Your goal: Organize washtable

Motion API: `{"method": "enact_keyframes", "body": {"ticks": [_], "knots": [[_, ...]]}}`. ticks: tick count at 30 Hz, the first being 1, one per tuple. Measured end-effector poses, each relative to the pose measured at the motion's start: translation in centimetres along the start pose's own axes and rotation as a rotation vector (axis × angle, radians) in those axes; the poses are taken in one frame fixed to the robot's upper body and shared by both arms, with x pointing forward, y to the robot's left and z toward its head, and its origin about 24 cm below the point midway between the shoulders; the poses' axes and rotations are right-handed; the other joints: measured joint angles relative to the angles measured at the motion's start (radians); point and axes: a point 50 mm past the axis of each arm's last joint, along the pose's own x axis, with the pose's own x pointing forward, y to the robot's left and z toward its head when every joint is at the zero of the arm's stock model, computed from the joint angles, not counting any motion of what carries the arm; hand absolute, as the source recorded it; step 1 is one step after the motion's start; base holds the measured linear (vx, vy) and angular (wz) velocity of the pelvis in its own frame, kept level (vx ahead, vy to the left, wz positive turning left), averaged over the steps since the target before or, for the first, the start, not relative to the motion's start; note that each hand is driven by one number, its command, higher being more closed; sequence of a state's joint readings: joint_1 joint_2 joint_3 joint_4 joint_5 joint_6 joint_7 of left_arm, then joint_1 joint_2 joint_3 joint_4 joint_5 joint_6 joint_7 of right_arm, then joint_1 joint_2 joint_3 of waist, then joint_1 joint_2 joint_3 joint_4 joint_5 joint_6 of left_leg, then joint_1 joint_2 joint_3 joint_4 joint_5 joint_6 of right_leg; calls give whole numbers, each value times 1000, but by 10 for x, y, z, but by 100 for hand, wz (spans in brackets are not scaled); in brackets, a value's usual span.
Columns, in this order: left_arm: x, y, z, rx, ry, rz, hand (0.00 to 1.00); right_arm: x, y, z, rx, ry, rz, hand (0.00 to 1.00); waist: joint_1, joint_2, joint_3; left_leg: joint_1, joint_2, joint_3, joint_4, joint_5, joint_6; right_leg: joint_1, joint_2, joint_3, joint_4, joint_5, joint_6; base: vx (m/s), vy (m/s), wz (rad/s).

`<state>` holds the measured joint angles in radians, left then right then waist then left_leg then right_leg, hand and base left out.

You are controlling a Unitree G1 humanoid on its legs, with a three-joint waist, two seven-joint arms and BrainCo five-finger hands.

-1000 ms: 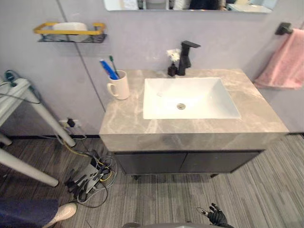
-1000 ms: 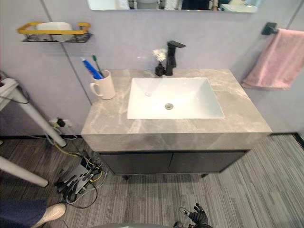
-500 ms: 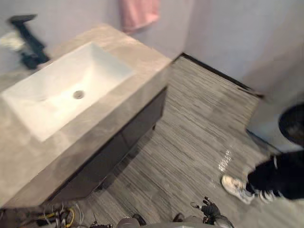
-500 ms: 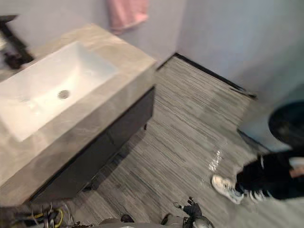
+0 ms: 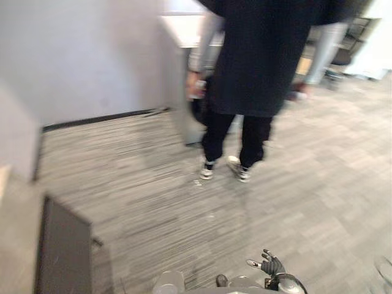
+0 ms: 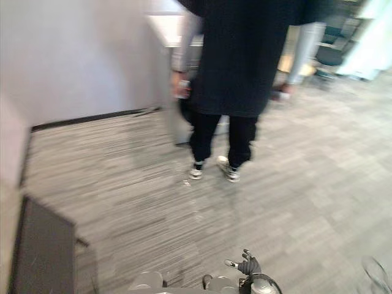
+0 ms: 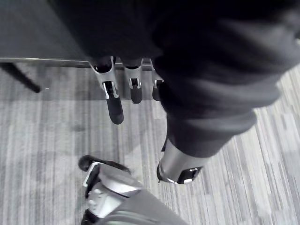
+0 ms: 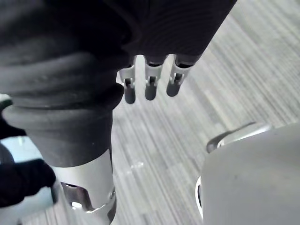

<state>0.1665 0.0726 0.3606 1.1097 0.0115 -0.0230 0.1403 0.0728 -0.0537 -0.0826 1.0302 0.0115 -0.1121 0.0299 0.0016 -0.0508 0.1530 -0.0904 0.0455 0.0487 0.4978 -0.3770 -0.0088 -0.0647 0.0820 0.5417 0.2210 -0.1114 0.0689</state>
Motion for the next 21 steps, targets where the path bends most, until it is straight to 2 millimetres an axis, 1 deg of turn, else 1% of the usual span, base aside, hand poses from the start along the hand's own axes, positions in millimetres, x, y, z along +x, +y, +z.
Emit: {"method": "enact_keyframes", "body": {"ticks": [1, 2, 3, 4, 5, 6, 7, 8, 9, 10, 12, 13, 14, 15, 16, 17, 18, 19, 20, 21], "knots": [[0, 2, -1, -10, 1, -2, 0, 0, 2, 0, -9, 0, 13, 0, -1, -3, -5, 2, 5, 71, -13, -7, 12, -23, -2, 50, -26, 39, 27, -24, 329, -168], [0, 2, -1, -15, 3, 0, 0, 0, 1, 0, -3, -2, 13, 0, -6, -3, -8, 2, 7, 112, -26, -6, 13, -39, -2, 75, -43, 67, 33, 7, 307, -198], [0, 2, -2, -20, 7, 1, 0, 1, 2, 2, -2, -8, 15, 0, -12, -2, -12, 3, 15, 206, -63, 13, 36, -77, -2, 116, -81, 132, 34, 9, 269, -236], [-1, 1, -5, -18, 15, -1, 0, 1, 1, 4, -3, -11, 13, 0, -13, 9, -19, 6, 22, 295, -94, 33, 53, -108, 6, 110, -124, 220, 20, 15, 244, -251], [-1, 1, -7, -17, 22, -1, 0, 2, 1, 5, -1, -13, 13, 0, -12, 15, -18, 4, 33, 331, -89, 45, 34, -120, 7, 73, -141, 263, -4, 0, 190, -237], [-1, 0, -7, -10, 22, -6, 0, 2, 2, 10, -4, -29, 13, 0, -8, 5, -18, -27, 43, 371, -7, 72, -10, -134, -9, -42, -159, 336, -49, -80, 105, -223], [1, 4, 5, 15, -22, -8, 0, 3, 9, 13, 13, -36, 17, 0, 1, -30, -3, -122, 41, 311, 46, 17, 76, -131, -92, -266, -241, 398, -93, -144, 52, -212], [2, 1, 8, 21, -37, -18, 0, 2, 6, 8, 25, -20, 2, 0, 6, -2, -2, -83, 70, 296, -128, 102, 90, -141, -115, -428, -191, 332, -94, -180, 9, -192], [3, 0, 12, 27, -38, -23, 0, 1, 4, 5, 57, -14, -16, 0, -1, -25, 8, -32, 43, 421, -173, 186, 78, -148, -221, -681, -42, 177, -66, -124, 44, -159], [2, -6, 10, 50, -30, -44, 0, 1, 1, 8, 48, -38, -22, 0, -6, -2, 5, -1, 44, 472, -206, 189, 87, -117, -256, -830, 46, 106, -91, -65, 58, -140], [1, -12, 11, 68, -37, -64, 0, 1, -3, 9, 43, -41, -31, 0, -14, 29, 8, 31, 54, 538, -249, 199, 102, -73, -256, -933, 93, 63, -89, -97, 79, -127], [1, -13, 11, 91, -39, -70, 0, 1, -3, 6, 43, -25, -33, 0, -12, 32, 1, 51, 58, 594, -283, 207, 102, -30, -257, -997, 100, 35, -87, -193, 73, -163], [1, -12, 11, 107, -39, -69, 0, 0, -3, 3, 41, -15, -30, 0, -10, 34, -8, 57, 56, 637, -311, 218, 95, 4, -255, -1047, 76, 19, -80, -176, 17, -150], [1, -11, 10, 113, -39, -66, 0, 0, -1, 2, 42, -10, -28, 0, -10, 34, -13, 56, 55, 662, -325, 225, 90, 20, -254, -1065, 46, 19, -76, -198, -62, -135], [1, -9, 11, 119, -42, -62, 0, 0, 2, 1, 48, -7, -21, 0, -12, 9, -26, 55, 51, 706, -337, 229, 82, 45, -246, -1054, -32, 23, -69, -182, -117, -117], [2, -7, 12, 125, -42, -58, 0, 1, 4, 1, 51, -4, -18, 0, -13, 5, -27, 50, 50, 745, -340, 232, 74, 48, -235, -1019, -99, 50, -14, -145, -109, -104], [2, -8, 11, 128, -42, -60, 0, 1, 3, 0, 50, 2, -18, 0, -14, 8, -26, 50, 55, 758, -335, 236, 68, 46, -227, -1001, -116, 65, -15, -92, -85, -84], [1, -9, 11, 128, -42, -61, 0, 1, 2, 0, 50, 4, -19, 0, -13, 10, -26, 45, 73, 766, -294, 241, 67, 46, -214, -973, -138, 75, -15, -44, -90, -60], [1, -9, 11, 126, -45, -60, 0, 1, 2, 0, 47, 7, -18, 0, -7, 8, -25, 36, 87, 742, -254, 240, 67, 47, -209, -955, -143, 79, -19, -65, -157, -70], [1, -8, 13, 120, -65, -51, 0, 0, 3, -2, 43, 13, -16, 0, 11, 1, -23, 16, 113, 673, -182, 233, 68, 48, -200, -928, -148, 87, -24, -48, -144, -69]]}}
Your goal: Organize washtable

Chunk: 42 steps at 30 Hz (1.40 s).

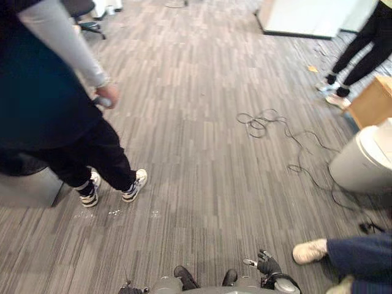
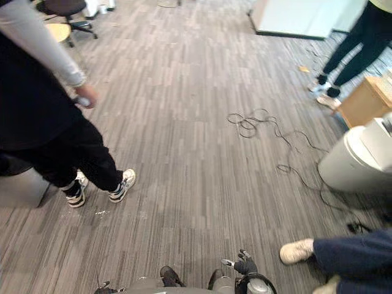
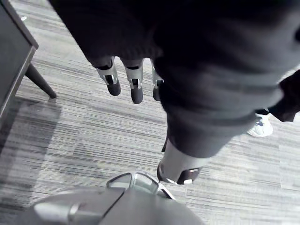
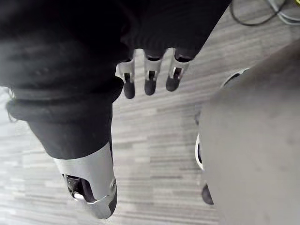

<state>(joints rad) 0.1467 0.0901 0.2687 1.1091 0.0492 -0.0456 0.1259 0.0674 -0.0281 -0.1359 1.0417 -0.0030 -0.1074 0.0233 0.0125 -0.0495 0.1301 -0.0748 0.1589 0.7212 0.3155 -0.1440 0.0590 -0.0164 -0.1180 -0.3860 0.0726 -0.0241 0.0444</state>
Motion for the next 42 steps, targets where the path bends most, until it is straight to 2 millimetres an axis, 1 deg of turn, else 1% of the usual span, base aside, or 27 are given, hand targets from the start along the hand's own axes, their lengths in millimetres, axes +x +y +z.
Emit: {"method": "enact_keyframes", "body": {"ticks": [1, 2, 3, 4, 6, 8, 12, 14, 17, 24, 26, 27, 28, 29, 30, 31, 32, 33, 34, 35, 36, 37, 38, 39, 40, 41, 42], "knots": [[0, -3, 3, -8, -20, 3, 0, 0, 1, -2, -14, 10, 8, 0, 11, -2, 4, -38, 18, -121, 88, -19, -12, 2, 15, 29, -2, 7, -4, -62, -108, -71], [-1, -4, 3, -9, -23, -1, 0, 0, -1, -2, -18, 10, 5, 0, 17, 7, 6, -77, 18, -257, 135, -41, -34, 6, 28, 43, -5, 17, -12, -74, -27, -68], [-1, -6, 2, -10, -17, -3, 0, -1, -2, -3, -24, 12, 3, 0, 26, 15, 5, -83, 5, -437, 137, -58, -64, 10, 39, 60, -7, 28, -12, -82, 27, -74], [-2, -6, 0, -8, -15, 6, 0, -1, -2, -4, -29, 16, 4, 0, 30, 15, 6, -55, -12, -546, 79, -73, -92, 8, 50, 90, -11, 29, -5, -74, 94, -63], [-1, -1, 1, 17, -22, 21, 0, -1, -1, -7, -23, 23, 7, 0, 29, 14, 1, -48, -34, -542, 43, -64, -93, 8, 44, 118, -41, 43, 10, -36, 91, -28], [0, 3, 3, 46, -32, 27, 0, -2, 3, -10, -17, 37, 15, 0, 35, -14, -14, -52, -54, -511, 20, -55, -83, -6, 36, 170, -86, 83, 24, -4, 106, -24], [0, 3, 1, 105, -29, 28, 0, -2, 3, -13, 3, 47, 9, 0, 30, -21, -28, 0, -116, -466, -64, -34, -49, 1, -5, 210, -111, 119, 45, 12, 115, -21], [-1, 2, -2, 126, -20, 19, 0, -3, 1, -15, 9, 53, 1, 0, 28, -11, -49, 24, -144, -455, -107, -22, -29, 1, -25, 223, -116, 123, 51, 48, 119, -14], [-1, 0, -3, 150, -17, 7, 0, -4, -2, -17, 7, 61, -6, 0, 28, -5, -60, 58, -170, -447, -139, -15, -19, 21, -41, 228, -133, 124, 54, 80, 94, -6], [-1, -1, -4, 164, -19, 3, 0, -4, -3, -18, 8, 65, -30, 0, 29, -2, -68, 73, -186, -473, -154, -13, -16, 32, -42, 223, -133, 117, 43, 43, 23, 2], [-1, -1, -4, 162, -18, 2, 0, -4, -3, -17, 9, 62, -31, 0, 28, 0, -66, 70, -181, -480, -153, -11, -13, 25, -40, 221, -117, 96, 25, -11, -36, 14], [-1, -1, -4, 161, -17, 2, 0, -3, -4, -16, 15, 58, -33, 0, 25, 1, -64, 53, -172, -495, -118, -12, -14, 16, -41, 221, -78, 58, 15, -35, -99, 38], [-1, -2, -3, 155, -22, 1, 0, -3, -5, -14, 19, 52, -36, 0, 18, 7, -55, 25, -152, -513, -41, -34, -36, 11, -33, 221, -26, 12, -7, -50, -113, 46], [-1, -4, -2, 145, -27, -3, 0, -3, -7, -12, 17, 44, -40, 0, 11, 15, -46, 9, -132, -522, 16, -63, -50, 13, -22, 221, 1, -9, -10, -106, -120, 45], [-2, -6, 0, 123, -32, -8, 0, -2, -10, -8, 9, 25, -47, 0, 7, 31, -29, -20, -83, -520, 140, -124, -86, 11, 3, 217, 56, -53, 10, -128, -62, 21], [-2, -4, -2, 92, -18, -5, 0, -2, -11, -6, 7, 14, -46, 0, 7, 48, -10, -44, -33, -493, 255, -154, -123, 13, 18, 226, 105, -95, 35, -131, -52, 4], [-1, -2, -3, 76, -6, -2, 0, -2, -11, -6, 4, 14, -45, 0, 7, 44, -9, -63, -11, -469, 320, -150, -131, 19, 34, 235, 107, -100, 32, -73, -90, -27], [-2, -6, -4, 52, 4, -9, 0, -2, -12, -6, -1, 16, -48, 0, 10, 52, -9, -97, 32, -452, 392, -108, -149, 35, 70, 253, 83, -104, 25, 37, -161, -43], [-3, -5, -4, 46, -3, -6, 0, -1, -14, 1, -7, -4, -50, 0, 23, 60, -2, -138, 56, -441, 462, -84, -158, -3, 93, 248, 246, -164, 17, 97, -164, -37], [-2, 1, -1, 46, -20, 9, 0, -1, -11, 1, -5, -3, -43, 0, 28, 27, 3, -176, 46, -440, 528, -50, -162, 3, 74, 278, 250, -214, -25, 129, -139, -5], [-1, 0, 6, 37, -41, 8, 0, 0, -15, 4, 16, -5, -56, 0, 23, 30, 32, -206, 45, -474, 535, -97, -170, 6, 65, 279, 260, -233, -40, 15, -53, 3], [-2, -5, 4, 33, -38, -14, 0, 1, -25, 7, -14, -8, -76, 0, 30, 34, 32, -232, -3, -485, 366, -120, -154, -9, 41, 303, 251, -234, -37, 0, 0, 0], [-3, -9, 1, 27, -33, -27, 0, 1, -29, 10, -25, -14, -84, 0, 30, 36, 32, -242, -16, -490, 297, -118, -156, -11, 35, 309, 239, -237, -32, -5, 73, -28], [-5, -15, -4, 13, -17, -45, 0, 1, -34, 13, -47, -23, -93, 0, 32, 66, 39, -264, -31, -514, 153, -105, -167, -18, 30, 327, 207, -237, -32, 122, 160, -39], [-7, -21, -11, 2, 7, -58, 0, 1, -36, 12, -61, -17, -98, 0, 32, 89, 37, -271, -34, -534, 59, -71, -173, -20, 29, 341, 170, -237, -32, 168, 211, -46], [-8, -21, -14, 0, 19, -58, 0, 0, -38, 9, -57, -9, -102, 0, 31, 90, 36, -272, -38, -524, 61, -52, -171, -20, 24, 360, 160, -238, -31, 254, 289, -49], [-8, -19, -17, 0, 29, -57, 0, 0, -38, 10, -54, -13, -106, 0, 29, 85, 33, -272, -53, -523, 76, -47, -157, -18, 7, 381, 161, -244, -20, 333, 322, -45]]}}
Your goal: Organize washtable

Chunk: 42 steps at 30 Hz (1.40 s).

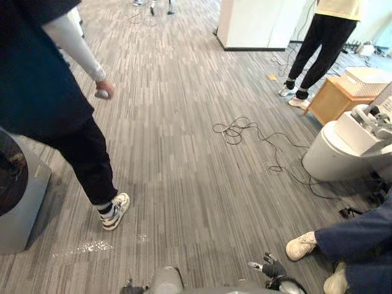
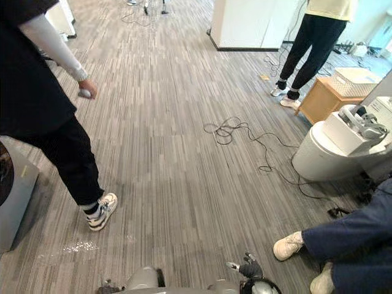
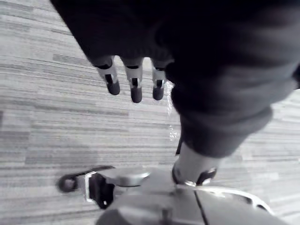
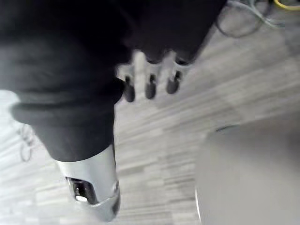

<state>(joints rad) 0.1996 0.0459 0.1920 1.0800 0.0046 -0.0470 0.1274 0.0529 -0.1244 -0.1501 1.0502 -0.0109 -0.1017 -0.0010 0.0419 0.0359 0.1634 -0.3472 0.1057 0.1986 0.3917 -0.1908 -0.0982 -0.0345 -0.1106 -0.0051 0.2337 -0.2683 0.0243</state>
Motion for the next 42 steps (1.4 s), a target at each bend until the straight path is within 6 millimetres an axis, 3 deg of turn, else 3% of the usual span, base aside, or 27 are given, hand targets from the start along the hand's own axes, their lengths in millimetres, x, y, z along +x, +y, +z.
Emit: {"method": "enact_keyframes", "body": {"ticks": [1, 3, 4, 5, 7, 9, 11, 14, 16, 18, 19, 20, 21, 22, 23, 24, 25, 27, 28, 30, 32, 34, 36, 37, 39, 41, 42], "knots": [[-1, 3, -4, 1, 10, -6, 0, -1, 0, -3, -7, 6, 0, 0, -1, -8, -5, 2, -30, 1, 24, 4, 44, 6, -30, 15, 23, -24, 37, 428, 382, -49], [0, 14, -5, 16, 14, 14, 0, -4, 1, -13, 7, 31, -4, 0, -8, -46, -27, 31, -94, 22, 46, -5, 134, -48, -71, 51, 299, -51, 110, 385, 276, -13], [1, 21, -3, 28, 10, 29, 0, -5, 3, -17, 21, 46, -4, 0, -27, -81, -28, 76, -136, 26, 42, -30, 166, -105, -85, 69, 541, -21, 116, 440, 217, 33], [2, 24, -2, 47, 7, 32, 0, -7, 6, -22, 32, 59, -3, 0, -35, -96, -25, 132, -162, 19, 24, -49, 187, -150, -104, 65, 679, 94, 96, 463, 204, 33], [2, 24, 2, 85, -4, 23, 0, -9, 5, -28, 56, 74, -15, 0, -43, -91, -21, 219, -179, -3, -21, -64, 198, -191, -106, 38, 817, 146, 88, 429, 145, 17], [3, 23, 4, 109, -9, 18, 0, -10, 6, -31, 57, 78, -14, 0, -56, -84, -17, 343, -181, -35, -102, -70, 219, -234, -84, -58, 867, 49, 55, 575, 97, 24], [4, 23, 9, 113, -20, 20, 0, -11, 6, -32, 62, 77, -12, 0, -64, -83, -15, 421, -177, -61, -154, -75, 228, -290, -44, -130, 777, -24, 40, 538, 46, 38], [5, 14, 17, 95, -39, 5, 0, -11, 1, -27, 81, 56, -31, 0, -87, -47, 4, 552, -153, -110, -256, -79, 225, -386, 39, -153, 416, 4, 10, 511, 17, 59], [6, 9, 25, 72, -67, -4, 0, -15, -2, -36, 101, 74, -51, 0, -82, -35, 5, 624, -145, -127, -286, -111, 169, -414, 61, -115, 59, 170, 17, 561, -9, 65], [5, 15, 18, 19, -49, 22, 0, -19, 2, -47, 119, 114, -51, 0, -83, -61, -9, 686, -152, -151, -272, -140, 121, -418, 52, -101, 1, 216, -7, 721, -95, 63], [5, 16, 17, 0, -44, 30, 0, -21, 5, -51, 126, 128, -48, 0, -84, -67, -15, 704, -146, -165, -239, -147, 108, -421, 52, -90, 49, 309, -55, 741, -149, 61], [5, 14, 16, -21, -41, 30, 0, -21, 3, -51, 128, 128, -55, 0, -83, -64, -24, 705, -129, -170, -183, -145, 105, -423, 53, -98, 110, 342, -65, 749, -192, 48], [4, 9, 13, -60, -31, 25, 0, -22, -3, -52, 134, 123, -72, 0, -85, -35, -27, 681, -93, -166, -69, -138, 94, -410, 62, -121, 164, 353, -65, 716, -193, 36], [2, 0, 11, -131, -15, 18, 0, -22, -12, -48, 136, 109, -94, 0, -90, 12, -24, 603, -32, -146, 166, -78, 59, -368, 96, -155, 202, 281, -59, 858, -228, 22], [2, -2, 10, -189, -5, 26, 0, -22, -15, -46, 131, 101, -98, 0, -90, 28, -18, 519, 8, -120, 358, 70, 53, -325, 120, -161, 206, 237, -73, 709, -175, -2], [2, -3, 8, -221, 2, 32, 0, -22, -16, -46, 128, 101, -98, 0, -84, 31, -18, 468, 42, -98, 468, 224, 39, -290, 138, -154, 198, 215, -80, 717, -185, -31], [1, -1, 7, -252, 6, 43, 0, -22, -16, -46, 121, 101, -99, 0, -69, 27, -10, 371, 127, -55, 665, 334, 39, -214, 171, -141, 173, 182, -98, 707, -163, -51], [2, 5, 13, -259, -20, 60, 0, -21, -12, -45, 120, 104, -97, 0, -58, 6, -1, 238, 174, -16, 853, 195, 70, -91, 184, -116, 127, 146, -113, 681, -131, -47], [2, 9, 16, -248, -32, 67, 0, -20, -8, -45, 121, 110, -88, 0, -49, -20, -1, 169, 165, -4, 842, 128, 73, -16, 176, -85, 69, 139, -113, 692, -80, -48], [2, 8, 18, -208, -45, 58, 0, -18, -5, -42, 111, 108, -76, 0, -34, -30, -2, 59, 132, 18, 660, 52, 67, 93, 159, -38, -18, 131, -99, 589, -17, -57], [2, 7, 17, -192, -44, 53, 0, -15, -4, -37, 110, 102, -72, 0, -26, -31, -1, 25, 111, 44, 364, 45, 65, 156, 140, -9, -59, 108, -66, 457, 109, -45], [2, 7, 18, -173, -54, 49, 0, -14, -3, -35, 109, 96, -68, 0, -25, -30, -5, 32, 59, 7, -63, 84, 15, 201, 115, 18, -81, 61, -43, 541, 208, -37], [2, 6, 20, -131, -64, 36, 0, -14, -4, -37, 103, 106, -68, 0, -23, -26, -8, 25, 49, -45, -212, 118, -11, 229, 105, 42, -68, -2, -26, 504, 294, -33], [3, 14, 16, -101, -52, 47, 0, -15, 2, -43, 112, 133, -55, 0, -23, -54, -33, 11, 14, -45, -160, 205, 24, 239, 68, 52, -44, -54, -27, 531, 339, -26], [2, 24, 9, -88, -30, 69, 0, -20, 7, -57, 122, 182, -45, 0, -24, -98, -88, -4, -33, -44, -99, 217, 58, 181, 26, 83, 112, -72, -34, 595, 327, -30], [3, 32, 8, -57, -20, 80, 0, -21, 13, -62, 132, 204, -32, 0, -27, -134, -90, 57, -86, -32, -81, 194, 119, 78, -11, 111, 413, -9, 41, 602, 317, -15], [4, 35, 8, -16, -14, 78, 0, -23, 17, -65, 157, 216, -31, 0, -39, -141, -85, 111, -118, -20, -85, 157, 148, 14, -36, 123, 600, 116, 101, 552, 281, 10]]}}
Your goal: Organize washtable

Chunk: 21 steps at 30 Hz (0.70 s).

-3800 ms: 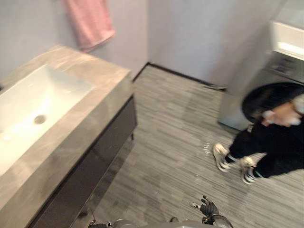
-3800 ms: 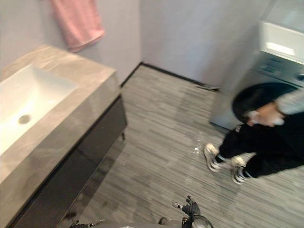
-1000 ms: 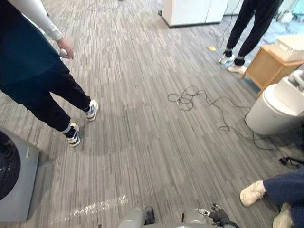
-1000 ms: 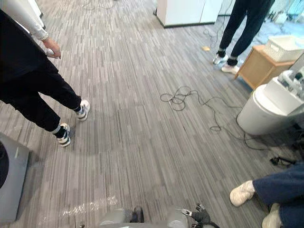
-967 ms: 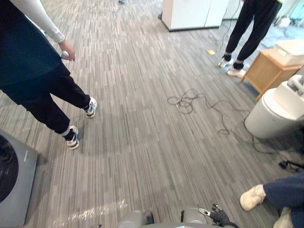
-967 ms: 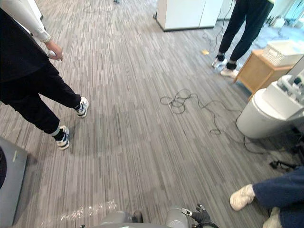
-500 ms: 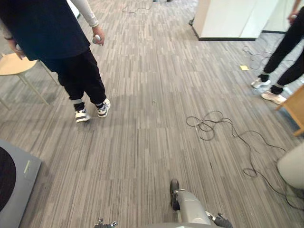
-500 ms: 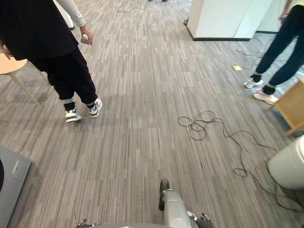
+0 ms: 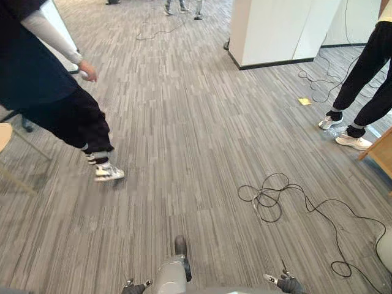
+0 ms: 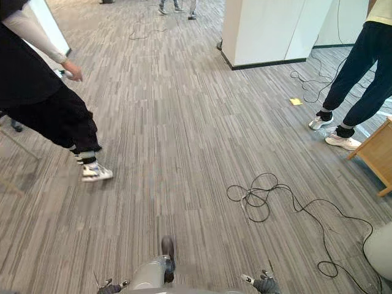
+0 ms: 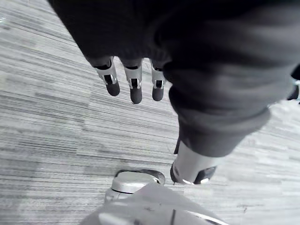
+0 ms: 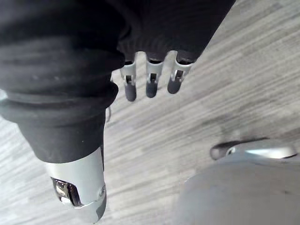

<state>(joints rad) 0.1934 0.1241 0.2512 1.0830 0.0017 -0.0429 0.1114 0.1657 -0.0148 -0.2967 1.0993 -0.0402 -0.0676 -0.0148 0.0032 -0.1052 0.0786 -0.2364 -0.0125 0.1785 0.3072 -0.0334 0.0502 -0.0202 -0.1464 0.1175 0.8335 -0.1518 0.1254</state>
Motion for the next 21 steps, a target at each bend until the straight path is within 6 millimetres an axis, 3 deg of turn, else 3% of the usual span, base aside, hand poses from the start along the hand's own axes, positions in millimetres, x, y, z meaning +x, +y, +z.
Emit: {"method": "enact_keyframes", "body": {"ticks": [1, 3, 5, 7, 9, 11, 14, 16, 17, 18, 19, 20, 21], "knots": [[0, -1, 0, 31, 2, -8, 0, 0, -1, 1, 8, -4, -4, 0, -10, 1, 3, 66, -15, -1, -12, -33, 11, -55, -16, -19, 153, 43, 27, 640, 316, 6], [1, -4, 4, 63, -8, -23, 0, 1, -3, 2, 2, -7, -4, 0, -11, 13, 10, 159, -24, -11, -54, -56, 21, -108, -16, -83, 239, -16, -34, 484, 227, 0], [2, -7, 8, 68, -19, -32, 0, 1, -5, 5, -1, -20, 4, 0, -17, 29, 13, 268, -24, -21, -132, -75, 27, -181, -6, -196, 132, -111, -68, 385, 133, 15], [2, -11, 13, 52, -32, -37, 0, 1, -7, 8, 8, -35, -4, 0, -18, 40, 16, 321, -23, -35, -147, -99, 25, -225, 6, -235, -94, -126, -67, 408, 42, 25], [2, -15, 12, 38, -31, -41, 0, 1, -10, 11, 15, -49, -14, 0, -17, 57, 26, 358, -13, -52, -143, -132, 16, -237, 10, -244, -270, -106, -73, 357, -4, 28], [0, -22, 13, -12, -36, -48, 0, 0, -14, 13, 14, -66, -26, 0, -12, 92, 33, 381, 18, -79, -102, -204, -18, -244, 25, -234, -527, 3, -78, 404, -29, 28], [0, -21, 13, -66, -33, -34, 0, -1, -12, 14, 18, -76, -27, 0, -13, 82, 36, 457, 29, -107, -79, -296, -65, -245, 5, -217, -567, 99, -88, 586, -206, 25], [-2, -27, 7, -90, -17, -44, 0, -2, -17, 13, 4, -75, -30, 0, -15, 108, 19, 514, 76, -121, -82, -321, -99, -246, 33, -234, -464, 124, -86, 602, -282, 24], [-2, -27, 7, -101, -19, -46, 0, -2, -17, 14, 2, -74, -30, 0, -16, 107, 17, 509, 92, -122, -37, -321, -99, -246, 45, -237, -433, 115, -98, 586, -322, 17], [-3, -29, 7, -137, -20, -50, 0, -1, -20, 14, -10, -71, -35, 0, -16, 112, 14, 450, 131, -120, 132, -305, -126, -223, 72, -252, -412, 75, -114, 558, -353, 4], [-3, -31, 10, -176, -23, -53, 0, -1, -23, 16, -14, -76, -41, 0, -16, 128, 23, 341, 175, -123, 395, -231, -176, -184, 102, -264, -418, 41, -130, 545, -350, -4], [-3, -30, 10, -192, -20, -46, 0, -1, -25, 17, -17, -78, -45, 0, -15, 129, 35, 281, 212, -120, 528, -174, -181, -158, 119, -268, -427, 31, -139, 525, -301, -18], [-3, -31, 8, -223, -9, -42, 0, -1, -29, 19, -25, -81, -55, 0, -12, 152, 45, 204, 298, -66, 738, -133, -169, -85, 161, -266, -460, 14, -160, 511, -240, -38]]}}
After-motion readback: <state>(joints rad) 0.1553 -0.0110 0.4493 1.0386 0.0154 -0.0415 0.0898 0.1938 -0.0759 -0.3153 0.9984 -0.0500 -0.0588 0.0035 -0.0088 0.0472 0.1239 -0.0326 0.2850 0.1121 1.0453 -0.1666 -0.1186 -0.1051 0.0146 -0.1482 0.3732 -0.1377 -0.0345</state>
